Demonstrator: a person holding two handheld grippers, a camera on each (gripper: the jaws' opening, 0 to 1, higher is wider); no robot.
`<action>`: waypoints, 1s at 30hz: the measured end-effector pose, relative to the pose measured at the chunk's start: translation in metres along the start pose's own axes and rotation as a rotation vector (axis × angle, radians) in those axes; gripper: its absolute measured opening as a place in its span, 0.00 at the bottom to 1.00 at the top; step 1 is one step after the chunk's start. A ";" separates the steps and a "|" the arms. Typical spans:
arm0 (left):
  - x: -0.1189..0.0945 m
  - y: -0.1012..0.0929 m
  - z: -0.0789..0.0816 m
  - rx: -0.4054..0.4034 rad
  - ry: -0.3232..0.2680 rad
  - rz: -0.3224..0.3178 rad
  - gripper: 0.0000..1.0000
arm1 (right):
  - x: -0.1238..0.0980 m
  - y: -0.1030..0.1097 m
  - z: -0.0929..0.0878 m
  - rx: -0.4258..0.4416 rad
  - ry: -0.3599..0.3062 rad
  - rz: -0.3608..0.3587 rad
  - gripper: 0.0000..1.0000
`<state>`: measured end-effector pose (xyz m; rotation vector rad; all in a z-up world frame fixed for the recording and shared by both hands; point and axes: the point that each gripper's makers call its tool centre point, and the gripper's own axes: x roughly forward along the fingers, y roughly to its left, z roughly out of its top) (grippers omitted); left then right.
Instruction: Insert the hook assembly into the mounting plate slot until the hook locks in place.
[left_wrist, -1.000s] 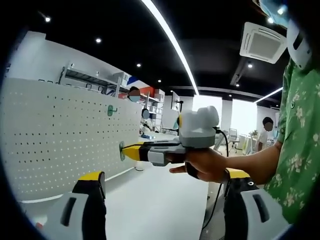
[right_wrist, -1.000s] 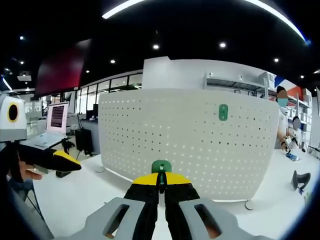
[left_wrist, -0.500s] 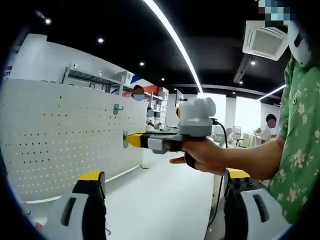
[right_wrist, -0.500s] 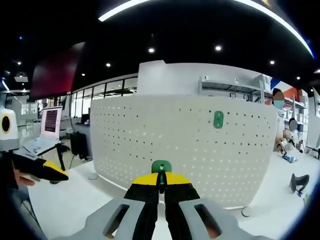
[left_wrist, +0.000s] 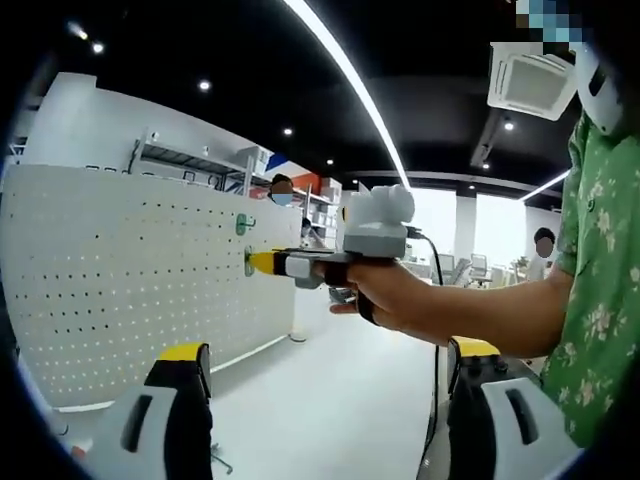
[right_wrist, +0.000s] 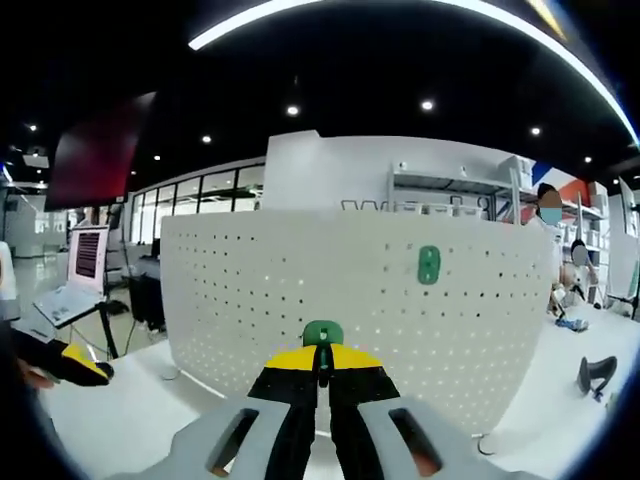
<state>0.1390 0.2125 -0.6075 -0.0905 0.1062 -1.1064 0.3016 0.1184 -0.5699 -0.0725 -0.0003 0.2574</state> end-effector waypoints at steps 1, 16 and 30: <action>0.000 0.000 0.001 0.001 -0.003 0.001 1.00 | 0.003 -0.002 0.003 -0.001 -0.006 -0.006 0.02; -0.002 0.007 0.000 -0.002 -0.004 0.004 1.00 | 0.035 -0.028 0.034 -0.025 -0.057 -0.053 0.02; -0.003 0.016 0.000 -0.004 -0.008 0.019 1.00 | 0.063 -0.050 0.044 -0.033 -0.071 -0.090 0.02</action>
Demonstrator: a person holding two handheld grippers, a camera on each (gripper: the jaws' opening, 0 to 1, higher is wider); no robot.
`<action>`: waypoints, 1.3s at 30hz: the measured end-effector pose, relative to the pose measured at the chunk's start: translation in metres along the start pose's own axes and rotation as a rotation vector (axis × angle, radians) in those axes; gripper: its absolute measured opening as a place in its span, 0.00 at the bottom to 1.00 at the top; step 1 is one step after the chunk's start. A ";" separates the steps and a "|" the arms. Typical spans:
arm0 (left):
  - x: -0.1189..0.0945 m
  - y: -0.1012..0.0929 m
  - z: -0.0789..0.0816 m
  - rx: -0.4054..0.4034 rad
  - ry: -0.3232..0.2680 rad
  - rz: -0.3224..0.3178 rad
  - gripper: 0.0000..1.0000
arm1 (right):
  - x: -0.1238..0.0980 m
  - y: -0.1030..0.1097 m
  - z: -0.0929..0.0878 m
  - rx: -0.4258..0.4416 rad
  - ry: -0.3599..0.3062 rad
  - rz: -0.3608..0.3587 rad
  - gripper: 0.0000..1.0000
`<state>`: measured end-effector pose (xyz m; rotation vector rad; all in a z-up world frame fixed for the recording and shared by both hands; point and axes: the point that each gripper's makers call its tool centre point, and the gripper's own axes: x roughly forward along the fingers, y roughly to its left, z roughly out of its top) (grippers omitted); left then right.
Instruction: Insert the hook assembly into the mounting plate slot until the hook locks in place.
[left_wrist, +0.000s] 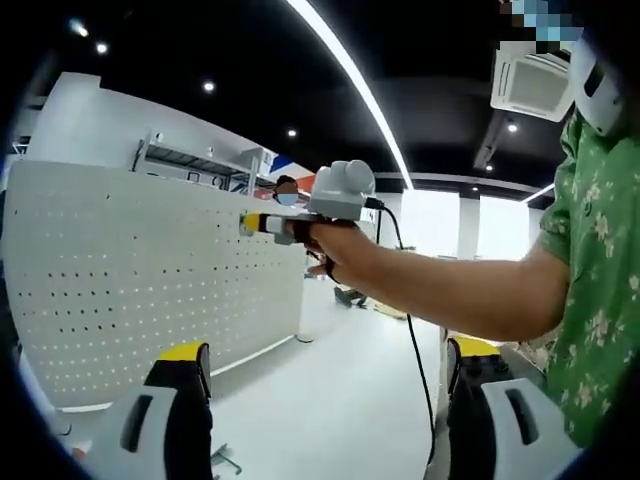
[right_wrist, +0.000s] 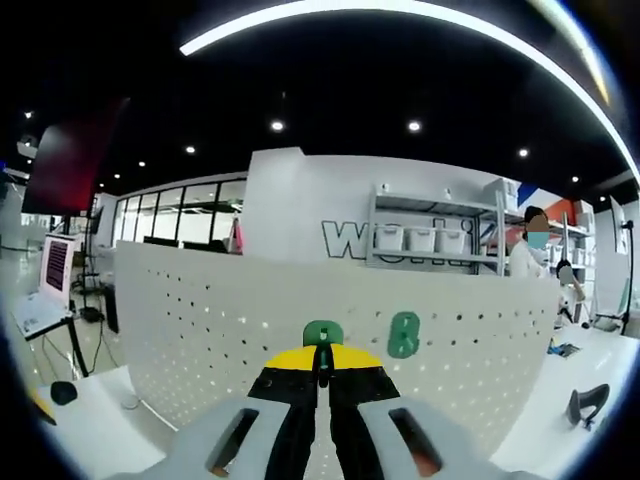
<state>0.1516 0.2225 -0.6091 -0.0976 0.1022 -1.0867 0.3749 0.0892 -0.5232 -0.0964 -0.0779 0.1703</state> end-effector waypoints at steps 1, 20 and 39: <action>0.000 0.001 0.000 -0.001 -0.001 0.003 1.00 | 0.001 -0.001 0.000 0.000 -0.001 -0.002 0.02; -0.001 0.011 -0.003 -0.015 0.001 0.024 1.00 | 0.022 -0.007 0.014 -0.039 -0.021 -0.016 0.02; -0.004 0.015 -0.005 -0.017 0.003 0.032 0.98 | 0.035 -0.011 0.013 -0.042 -0.018 -0.022 0.02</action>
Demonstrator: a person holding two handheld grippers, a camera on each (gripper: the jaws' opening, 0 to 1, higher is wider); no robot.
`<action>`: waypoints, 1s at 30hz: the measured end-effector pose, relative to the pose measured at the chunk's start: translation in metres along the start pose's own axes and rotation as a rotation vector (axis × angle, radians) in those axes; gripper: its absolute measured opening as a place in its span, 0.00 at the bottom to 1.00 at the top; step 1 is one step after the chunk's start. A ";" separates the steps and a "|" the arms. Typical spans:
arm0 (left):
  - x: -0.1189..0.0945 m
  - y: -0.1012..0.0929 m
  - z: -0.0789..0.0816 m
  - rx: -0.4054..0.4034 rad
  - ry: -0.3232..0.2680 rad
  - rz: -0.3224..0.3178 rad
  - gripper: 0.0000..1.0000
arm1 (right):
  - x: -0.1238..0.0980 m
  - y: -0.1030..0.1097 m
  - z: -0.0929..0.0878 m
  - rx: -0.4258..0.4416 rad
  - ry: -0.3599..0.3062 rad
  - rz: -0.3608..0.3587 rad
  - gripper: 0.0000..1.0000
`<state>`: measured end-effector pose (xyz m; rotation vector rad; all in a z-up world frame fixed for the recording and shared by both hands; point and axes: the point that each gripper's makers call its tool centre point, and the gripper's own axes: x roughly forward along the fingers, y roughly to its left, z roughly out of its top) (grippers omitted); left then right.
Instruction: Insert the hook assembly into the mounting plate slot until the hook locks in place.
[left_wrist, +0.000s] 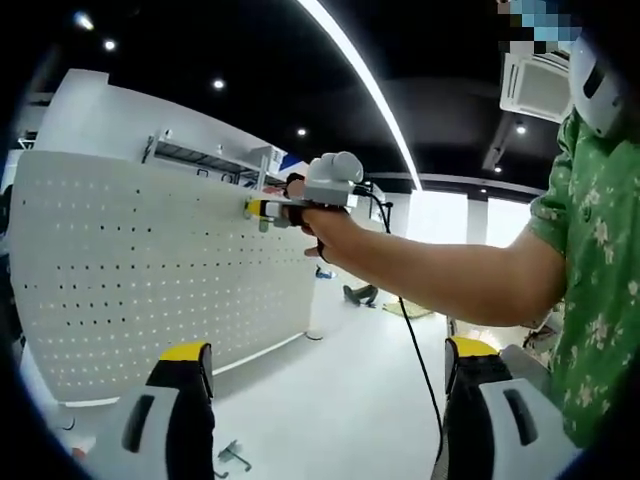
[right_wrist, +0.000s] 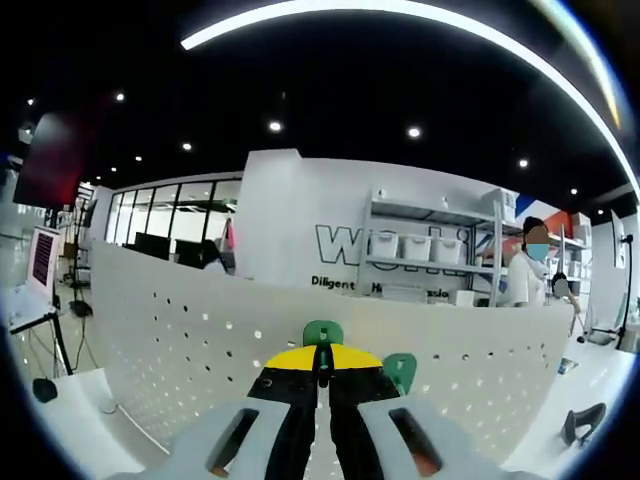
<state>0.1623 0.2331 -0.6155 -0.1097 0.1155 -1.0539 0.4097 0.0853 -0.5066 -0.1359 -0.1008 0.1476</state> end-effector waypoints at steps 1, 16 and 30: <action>0.000 0.000 0.000 0.000 0.000 0.000 0.98 | 0.001 0.000 0.000 0.000 0.001 0.000 0.02; 0.000 0.003 -0.001 -0.002 0.004 0.004 0.97 | 0.003 -0.003 -0.002 0.009 -0.004 -0.009 0.02; -0.001 0.004 0.000 0.000 0.005 0.005 0.95 | 0.003 -0.003 -0.005 0.016 -0.001 -0.015 0.02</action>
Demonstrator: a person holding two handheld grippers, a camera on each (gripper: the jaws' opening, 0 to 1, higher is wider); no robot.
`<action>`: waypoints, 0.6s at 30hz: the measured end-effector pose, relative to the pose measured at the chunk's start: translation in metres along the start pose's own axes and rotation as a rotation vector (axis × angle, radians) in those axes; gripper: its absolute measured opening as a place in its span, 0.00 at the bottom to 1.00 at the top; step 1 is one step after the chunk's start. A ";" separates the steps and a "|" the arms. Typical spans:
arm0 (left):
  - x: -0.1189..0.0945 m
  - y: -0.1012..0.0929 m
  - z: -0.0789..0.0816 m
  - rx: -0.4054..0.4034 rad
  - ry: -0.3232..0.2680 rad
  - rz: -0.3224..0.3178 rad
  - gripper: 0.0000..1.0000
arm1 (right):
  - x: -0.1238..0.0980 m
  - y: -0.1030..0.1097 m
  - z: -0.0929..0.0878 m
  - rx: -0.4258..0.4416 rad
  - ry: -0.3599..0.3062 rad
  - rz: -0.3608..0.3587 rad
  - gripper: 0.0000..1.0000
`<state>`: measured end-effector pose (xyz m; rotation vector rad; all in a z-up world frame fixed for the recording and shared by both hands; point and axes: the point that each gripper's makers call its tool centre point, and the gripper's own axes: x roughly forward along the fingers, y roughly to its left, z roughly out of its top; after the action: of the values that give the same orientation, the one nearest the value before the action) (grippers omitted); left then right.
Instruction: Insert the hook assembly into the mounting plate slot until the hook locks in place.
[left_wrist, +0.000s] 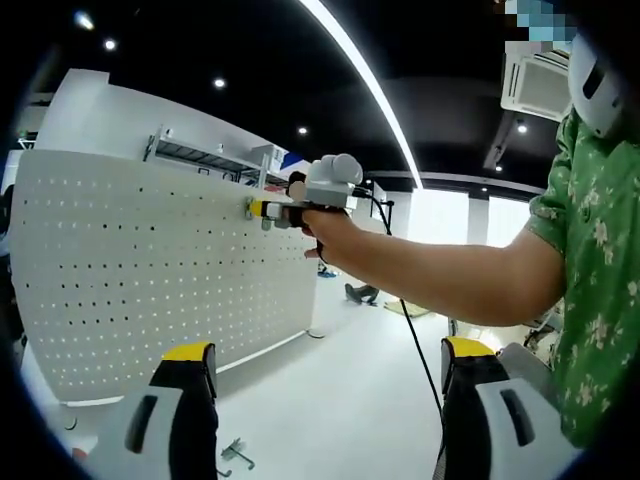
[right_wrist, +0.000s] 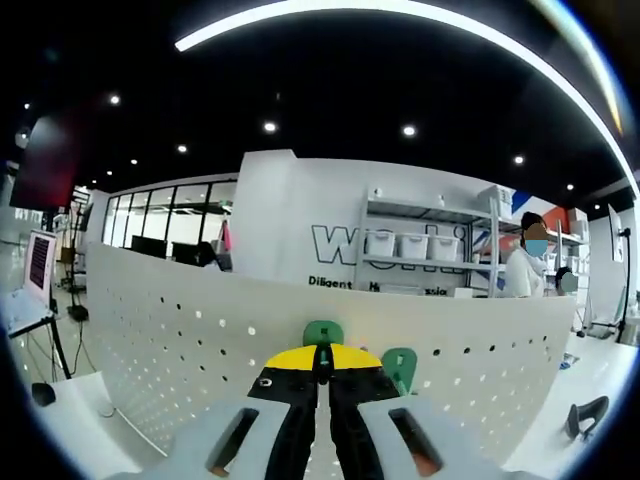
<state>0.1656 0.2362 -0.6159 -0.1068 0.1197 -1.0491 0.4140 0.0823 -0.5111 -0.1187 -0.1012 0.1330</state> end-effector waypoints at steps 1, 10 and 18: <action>0.000 0.000 0.000 0.000 0.000 0.001 0.95 | 0.000 0.000 -0.001 0.001 0.002 0.000 0.02; -0.001 0.001 0.000 -0.001 0.000 0.002 0.94 | 0.001 0.001 -0.004 0.004 0.006 0.000 0.02; -0.001 0.001 0.001 0.003 -0.001 0.000 0.94 | 0.001 0.000 -0.009 0.009 0.012 -0.004 0.02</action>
<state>0.1662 0.2373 -0.6154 -0.1048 0.1177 -1.0487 0.4164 0.0810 -0.5198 -0.1099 -0.0887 0.1291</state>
